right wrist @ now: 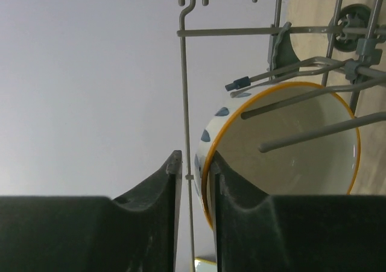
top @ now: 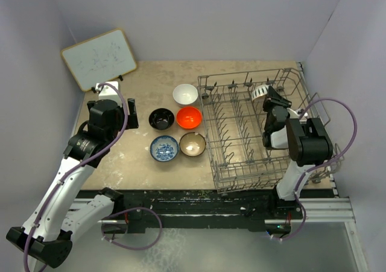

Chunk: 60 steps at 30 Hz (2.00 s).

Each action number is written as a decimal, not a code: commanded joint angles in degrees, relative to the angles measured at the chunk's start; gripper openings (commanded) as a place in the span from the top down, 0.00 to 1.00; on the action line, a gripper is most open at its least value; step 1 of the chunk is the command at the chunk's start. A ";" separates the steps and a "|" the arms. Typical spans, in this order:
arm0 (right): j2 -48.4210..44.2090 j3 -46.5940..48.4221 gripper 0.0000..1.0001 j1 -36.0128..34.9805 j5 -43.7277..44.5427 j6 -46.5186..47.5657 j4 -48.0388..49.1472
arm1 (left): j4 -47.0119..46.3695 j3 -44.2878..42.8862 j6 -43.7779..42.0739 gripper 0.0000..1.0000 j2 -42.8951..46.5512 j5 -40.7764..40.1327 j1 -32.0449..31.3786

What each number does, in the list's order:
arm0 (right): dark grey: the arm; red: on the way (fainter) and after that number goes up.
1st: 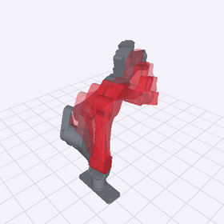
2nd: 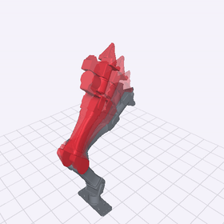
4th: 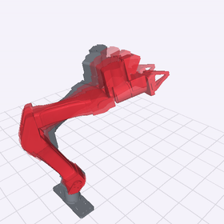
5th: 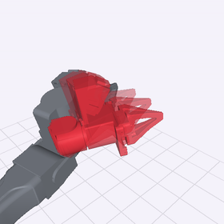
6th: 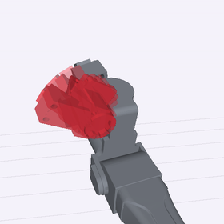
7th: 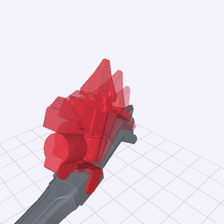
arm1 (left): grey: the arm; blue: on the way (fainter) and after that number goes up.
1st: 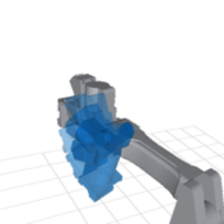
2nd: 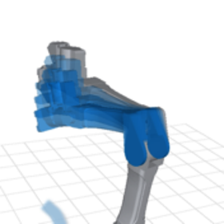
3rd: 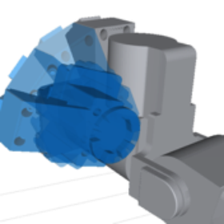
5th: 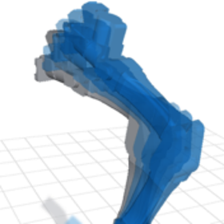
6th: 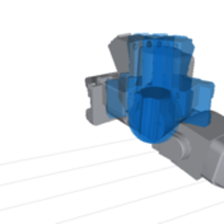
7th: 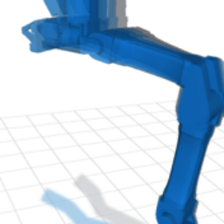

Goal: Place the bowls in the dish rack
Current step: Adjust the bowl in the dish rack, then adjust the dish rack at the center of the board.

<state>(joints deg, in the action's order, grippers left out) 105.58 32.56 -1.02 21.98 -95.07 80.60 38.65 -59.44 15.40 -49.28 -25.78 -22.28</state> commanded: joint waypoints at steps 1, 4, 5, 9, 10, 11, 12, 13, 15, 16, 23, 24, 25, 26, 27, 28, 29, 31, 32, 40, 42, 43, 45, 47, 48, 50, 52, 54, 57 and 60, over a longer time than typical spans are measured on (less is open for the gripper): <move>-3.70 -1.22 0.70 1.28 5.34 2.04 -3.42 | -2.02 -0.40 -0.77 0.01 0.22 -0.60 -0.32; -5.58 -0.94 0.65 1.35 5.62 3.11 -5.41 | -2.17 -0.39 -0.74 0.01 0.26 -0.50 -0.37; -6.23 -0.79 0.63 1.37 5.62 3.12 -6.07 | -2.16 -0.49 -0.73 0.01 0.31 -0.50 -0.31; -10.28 -0.05 0.50 1.37 5.71 4.46 -9.85 | -1.87 -0.79 -0.77 0.01 0.47 -0.50 -0.35; -11.61 0.38 0.46 1.37 5.80 5.42 -11.74 | -1.78 -0.89 -0.73 0.01 0.63 -0.49 -0.35; -13.16 0.78 0.43 1.37 6.10 6.70 -13.53 | -1.71 -0.92 -0.72 0.01 0.73 -0.40 -0.32; -14.85 1.41 0.39 1.37 6.48 7.63 -15.87 | -1.69 -0.99 -0.72 0.01 0.81 -0.33 -0.31; -16.99 2.02 0.35 1.37 7.01 8.18 -20.06 | -1.66 -1.05 -0.68 0.01 0.93 -0.23 -0.35; -19.96 3.42 0.29 1.36 7.79 8.97 -26.22 | -1.50 -1.10 -0.70 0.01 1.15 -0.16 -0.33; -21.40 4.26 0.28 1.37 8.16 9.60 -29.21 | -1.50 -1.10 -0.64 0.01 1.23 -0.10 -0.37; -28.87 12.00 0.21 1.37 7.93 16.02 -47.83 | -1.57 -1.39 -0.55 0.01 1.51 0.29 -0.64; -29.59 13.28 0.21 1.37 7.67 17.74 -49.50 | -1.54 -1.32 -0.64 0.01 1.55 0.21 -0.68; -30.16 14.58 0.21 1.37 7.30 19.69 -51.13 | -1.53 -1.32 -0.59 0.01 1.66 0.21 -0.68; -30.70 15.69 0.21 1.37 7.02 21.06 -53.06 | -1.54 -1.27 -0.63 0.01 1.69 0.20 -0.73; -31.25 16.79 0.20 1.37 6.75 22.79 -54.45 | -1.56 -1.23 -0.60 0.01 1.69 0.20 -0.74; -31.69 17.62 0.20 1.37 5.87 24.86 -55.20 | -1.54 -1.27 -0.63 0.01 1.65 0.20 -0.79; -32.18 18.50 0.20 1.37 5.38 26.43 -56.29 | -1.54 -1.28 -0.61 0.01 1.65 0.20 -0.75; -33.60 19.49 0.20 1.37 4.71 29.74 -57.90 | -1.47 -1.55 -0.64 0.01 1.62 0.28 -0.79; -34.25 20.13 0.19 1.37 4.10 31.72 -58.80 | -1.31 -1.70 -0.68 0.01 1.54 0.30 -0.75; -38.31 26.24 0.17 1.41 -0.33 45.17 -69.12 | 0.65 -4.58 -0.24 0.01 -0.61 0.71 -0.66; -38.75 28.10 0.17 1.38 -2.61 48.05 -72.07 | 1.24 -5.69 0.19 0.01 -1.46 1.09 -0.74; -38.78 28.91 0.17 1.37 -3.91 49.48 -73.40 | 1.60 -6.29 0.57 0.01 -1.89 1.44 -0.70; -38.47 30.63 0.17 1.37 -6.88 52.05 -76.39 | 2.11 -7.50 1.37 0.01 -2.80 2.40 -0.69; -38.14 32.17 0.16 1.37 -9.70 54.26 -79.49 | 2.41 -8.38 2.15 0.01 -3.52 3.65 -0.66; -38.20 32.65 0.15 1.37 -10.58 55.25 -80.76 | 2.58 -8.74 2.61 0.01 -3.85 4.06 -0.70; -38.75 32.93 0.15 1.37 -11.94 56.83 -82.43 | 2.92 -9.39 3.13 0.01 -4.56 4.75 -0.73; -39.47 32.90 0.14 1.37 -13.38 58.19 -83.63 | 3.45 -10.20 3.46 0.01 -5.36 5.34 -0.72; -39.75 33.26 0.14 1.37 -15.03 59.93 -85.12 | 3.97 -10.99 3.73 0.01 -6.08 5.91 -0.68; -39.25 34.99 0.15 1.37 -16.81 63.03 -88.08 | 4.40 -12.02 3.80 0.01 -6.83 6.71 -0.67; -38.53 37.08 0.15 1.28 -22.06 66.29 -89.86 | 4.61 -12.64 3.70 0.01 -7.16 7.05 -0.70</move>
<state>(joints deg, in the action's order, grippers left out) 67.85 64.75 0.16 6.98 -35.38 -6.52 43.38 -69.04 18.28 -56.47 -20.29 -22.70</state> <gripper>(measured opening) 0.852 0.990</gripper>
